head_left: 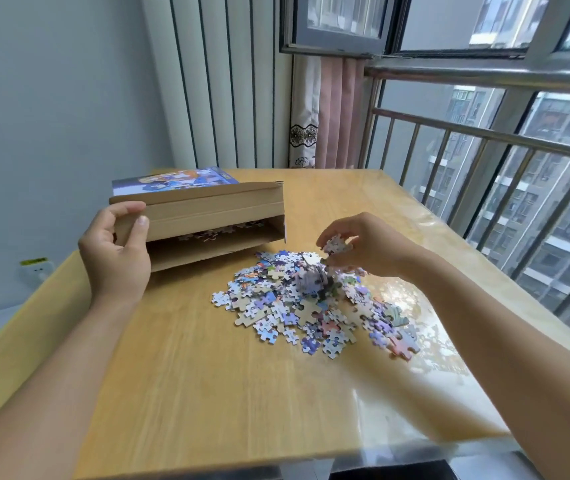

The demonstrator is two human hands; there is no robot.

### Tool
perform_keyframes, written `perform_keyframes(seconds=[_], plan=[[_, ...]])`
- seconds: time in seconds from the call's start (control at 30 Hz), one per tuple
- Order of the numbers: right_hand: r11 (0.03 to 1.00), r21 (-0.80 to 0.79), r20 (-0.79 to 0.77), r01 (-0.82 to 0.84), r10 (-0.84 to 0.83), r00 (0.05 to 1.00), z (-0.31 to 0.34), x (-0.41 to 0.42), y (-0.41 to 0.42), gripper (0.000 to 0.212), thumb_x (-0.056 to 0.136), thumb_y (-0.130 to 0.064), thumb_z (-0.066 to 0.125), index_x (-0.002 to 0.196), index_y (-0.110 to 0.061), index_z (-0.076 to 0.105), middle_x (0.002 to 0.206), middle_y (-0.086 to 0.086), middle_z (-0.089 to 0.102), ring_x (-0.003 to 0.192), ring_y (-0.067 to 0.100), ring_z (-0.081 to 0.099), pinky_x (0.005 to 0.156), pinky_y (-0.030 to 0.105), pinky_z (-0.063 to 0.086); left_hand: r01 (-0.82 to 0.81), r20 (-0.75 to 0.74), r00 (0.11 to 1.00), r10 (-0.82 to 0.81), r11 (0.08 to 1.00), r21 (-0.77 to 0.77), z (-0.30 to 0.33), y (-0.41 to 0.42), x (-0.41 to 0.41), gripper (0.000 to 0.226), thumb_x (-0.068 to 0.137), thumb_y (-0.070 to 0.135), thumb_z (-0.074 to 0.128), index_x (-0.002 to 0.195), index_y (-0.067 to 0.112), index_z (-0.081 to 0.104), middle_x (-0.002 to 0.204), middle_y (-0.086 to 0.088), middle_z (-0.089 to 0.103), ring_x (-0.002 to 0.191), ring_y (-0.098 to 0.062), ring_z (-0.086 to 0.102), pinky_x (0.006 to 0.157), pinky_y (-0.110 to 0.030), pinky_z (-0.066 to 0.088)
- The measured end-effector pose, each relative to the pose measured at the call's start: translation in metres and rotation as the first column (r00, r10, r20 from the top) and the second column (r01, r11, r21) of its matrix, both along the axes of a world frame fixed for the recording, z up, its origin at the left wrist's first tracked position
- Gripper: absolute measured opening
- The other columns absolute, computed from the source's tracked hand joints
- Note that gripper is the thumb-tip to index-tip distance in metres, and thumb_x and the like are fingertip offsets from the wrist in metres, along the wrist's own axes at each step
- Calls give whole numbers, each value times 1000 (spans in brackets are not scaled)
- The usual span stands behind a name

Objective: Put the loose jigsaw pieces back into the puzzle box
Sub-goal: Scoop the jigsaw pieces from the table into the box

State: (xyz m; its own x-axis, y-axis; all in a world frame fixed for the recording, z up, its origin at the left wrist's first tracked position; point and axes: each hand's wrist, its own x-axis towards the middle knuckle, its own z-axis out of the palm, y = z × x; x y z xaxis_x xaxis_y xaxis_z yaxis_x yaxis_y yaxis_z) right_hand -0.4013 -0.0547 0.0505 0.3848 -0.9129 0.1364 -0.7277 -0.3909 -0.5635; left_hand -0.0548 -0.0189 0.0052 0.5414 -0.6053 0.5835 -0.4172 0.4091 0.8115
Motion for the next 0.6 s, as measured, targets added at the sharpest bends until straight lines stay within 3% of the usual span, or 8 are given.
perform_keyframes(seconds=[0.17, 0.3, 0.43, 0.6], plan=[[993, -117, 158, -5, 23, 987, 16, 31, -14, 33, 77, -3, 84, 102, -24, 76, 96, -5, 76, 81, 19, 75, 74, 49, 62, 46, -10, 999, -47, 998, -52, 37, -2, -7, 19, 98, 5, 59, 109, 18, 68, 99, 22, 65, 89, 17, 60, 82, -3, 41], [973, -230, 281, -27, 93, 955, 48, 62, -26, 33, 79, -2, 81, 107, -17, 75, 95, 1, 77, 82, 18, 75, 79, 42, 61, 64, -43, 997, -67, 995, -72, 72, -15, -3, 20, 97, 2, 61, 108, 15, 70, 98, 19, 66, 83, 20, 59, 79, -1, 40], [883, -462, 165, -80, 174, 971, 79, 95, -40, 28, 81, -10, 81, 105, -24, 76, 102, -7, 75, 87, 11, 67, 80, 26, 54, 85, -79, 993, -88, 995, -47, 90, -24, 1, 21, 96, 5, 63, 105, 22, 71, 98, 15, 69, 79, 15, 59, 78, -5, 42], [735, -595, -149, -325, 297, 943, 75, 118, -54, 37, 86, 1, 73, 118, -16, 73, 113, 2, 70, 96, 19, 67, 90, 37, 54, 72, -163, 984, -75, 997, -28, 100, -27, 0, 22, 96, 5, 63, 103, 24, 71, 100, 6, 69, 74, 10, 58, 70, 0, 41]])
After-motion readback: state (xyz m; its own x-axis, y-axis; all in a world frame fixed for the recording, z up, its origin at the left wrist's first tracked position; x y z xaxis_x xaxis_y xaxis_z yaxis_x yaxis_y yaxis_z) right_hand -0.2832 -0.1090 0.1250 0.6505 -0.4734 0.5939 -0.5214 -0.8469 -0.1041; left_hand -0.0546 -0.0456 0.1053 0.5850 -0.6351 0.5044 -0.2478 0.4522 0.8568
